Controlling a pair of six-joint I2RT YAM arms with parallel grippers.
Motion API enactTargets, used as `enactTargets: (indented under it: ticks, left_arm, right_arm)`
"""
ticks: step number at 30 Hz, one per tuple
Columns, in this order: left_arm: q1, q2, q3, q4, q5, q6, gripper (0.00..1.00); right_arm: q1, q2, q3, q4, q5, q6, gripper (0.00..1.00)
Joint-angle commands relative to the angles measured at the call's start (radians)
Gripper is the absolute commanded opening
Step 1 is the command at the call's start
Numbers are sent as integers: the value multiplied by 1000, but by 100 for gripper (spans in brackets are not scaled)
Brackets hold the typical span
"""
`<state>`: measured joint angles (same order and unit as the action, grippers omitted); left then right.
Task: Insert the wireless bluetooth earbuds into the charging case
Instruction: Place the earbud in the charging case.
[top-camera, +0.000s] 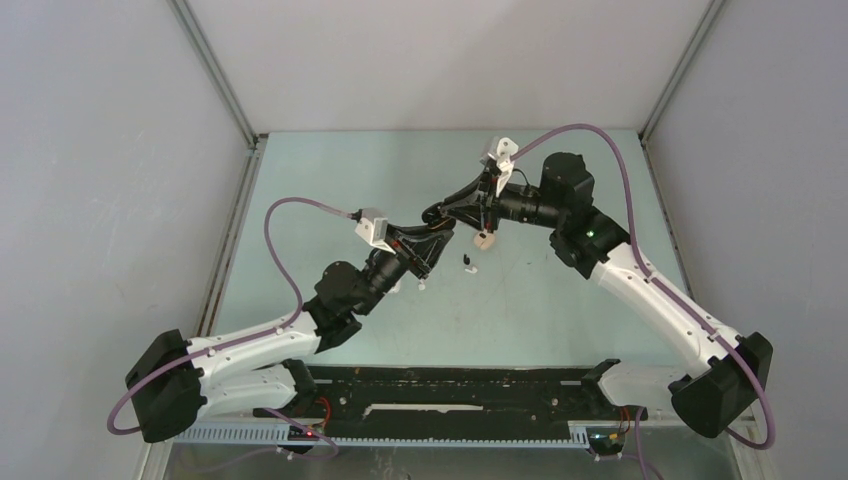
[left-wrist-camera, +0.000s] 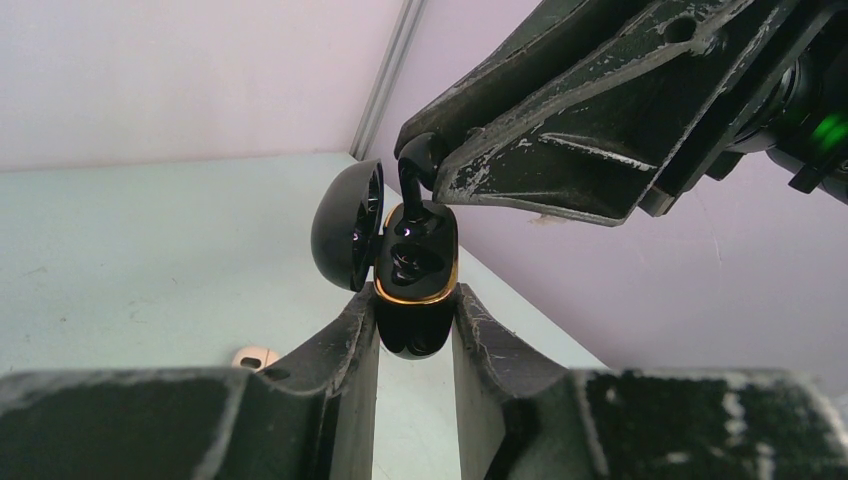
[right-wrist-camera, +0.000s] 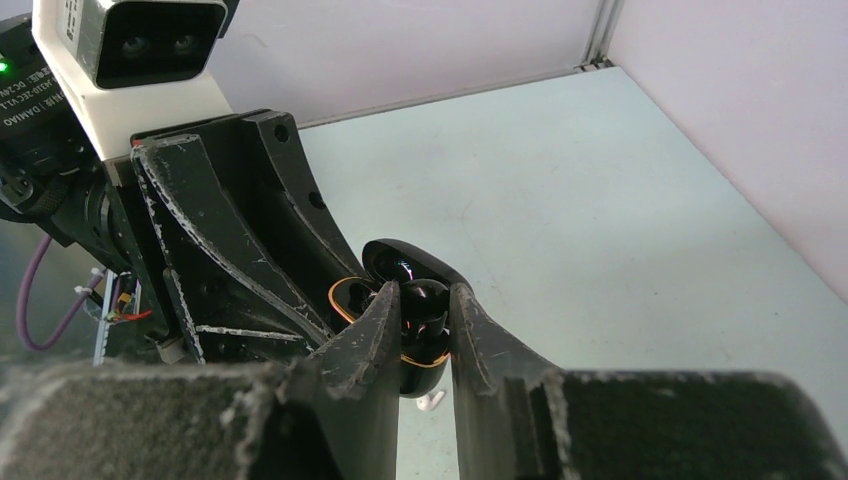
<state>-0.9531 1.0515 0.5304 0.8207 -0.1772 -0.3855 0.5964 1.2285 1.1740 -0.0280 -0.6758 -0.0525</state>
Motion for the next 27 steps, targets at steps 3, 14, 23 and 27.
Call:
enactTargets:
  ticks: [3, 14, 23, 27]
  left_arm:
    - [-3, -30, 5, 58, -11, 6, 0]
    - [-4, -41, -31, 116, -42, 27, 0]
    - [-4, -27, -34, 133, -60, 45, 0]
    - [-3, -30, -36, 132, -65, 53, 0]
  right_arm:
    - [-13, 1, 6, 19, -1, 25, 0]
    - [-7, 9, 6, 17, 81, 76, 0]
    - [29, 20, 6, 8, 106, 65, 4]
    - [32, 21, 6, 4, 112, 59, 9]
